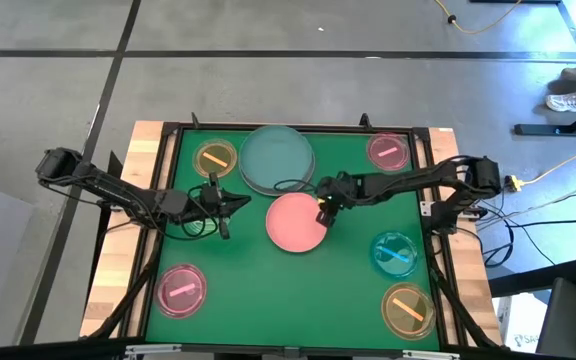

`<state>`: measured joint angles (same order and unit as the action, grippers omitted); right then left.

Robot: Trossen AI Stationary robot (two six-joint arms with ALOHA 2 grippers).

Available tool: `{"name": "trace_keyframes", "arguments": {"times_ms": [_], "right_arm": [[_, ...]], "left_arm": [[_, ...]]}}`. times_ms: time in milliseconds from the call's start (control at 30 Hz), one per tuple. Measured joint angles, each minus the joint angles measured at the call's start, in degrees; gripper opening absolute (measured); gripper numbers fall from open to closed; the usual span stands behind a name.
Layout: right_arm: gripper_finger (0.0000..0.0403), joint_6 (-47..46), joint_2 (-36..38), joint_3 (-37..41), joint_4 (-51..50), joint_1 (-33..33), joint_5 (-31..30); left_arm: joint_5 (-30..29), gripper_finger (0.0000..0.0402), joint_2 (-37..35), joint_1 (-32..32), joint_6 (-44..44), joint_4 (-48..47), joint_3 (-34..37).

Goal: Stack plastic plates
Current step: Stack the light pink plate on top of the green plate

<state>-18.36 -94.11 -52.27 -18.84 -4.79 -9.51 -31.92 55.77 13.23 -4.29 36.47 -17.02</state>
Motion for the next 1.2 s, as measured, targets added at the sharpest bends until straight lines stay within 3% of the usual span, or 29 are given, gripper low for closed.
{"name": "trace_keyframes", "arguments": {"times_ms": [467,867,1200], "right_arm": [[0.0140,-4.19,-5.88,-0.02,5.40,-0.05,3.67],[0.0010,-2.24,-6.12,-0.19,6.75,-0.10,4.58],[0.0009,1.54,-4.57,-1.61,5.80,-0.12,4.74]], "left_arm": [[0.01,0.0011,0.01,0.00,0.00,0.03,0.00],[-0.13,0.0011,0.00,-0.26,0.00,0.00,0.00],[-0.20,0.0011,0.00,-0.26,0.00,-0.04,0.00]]}}
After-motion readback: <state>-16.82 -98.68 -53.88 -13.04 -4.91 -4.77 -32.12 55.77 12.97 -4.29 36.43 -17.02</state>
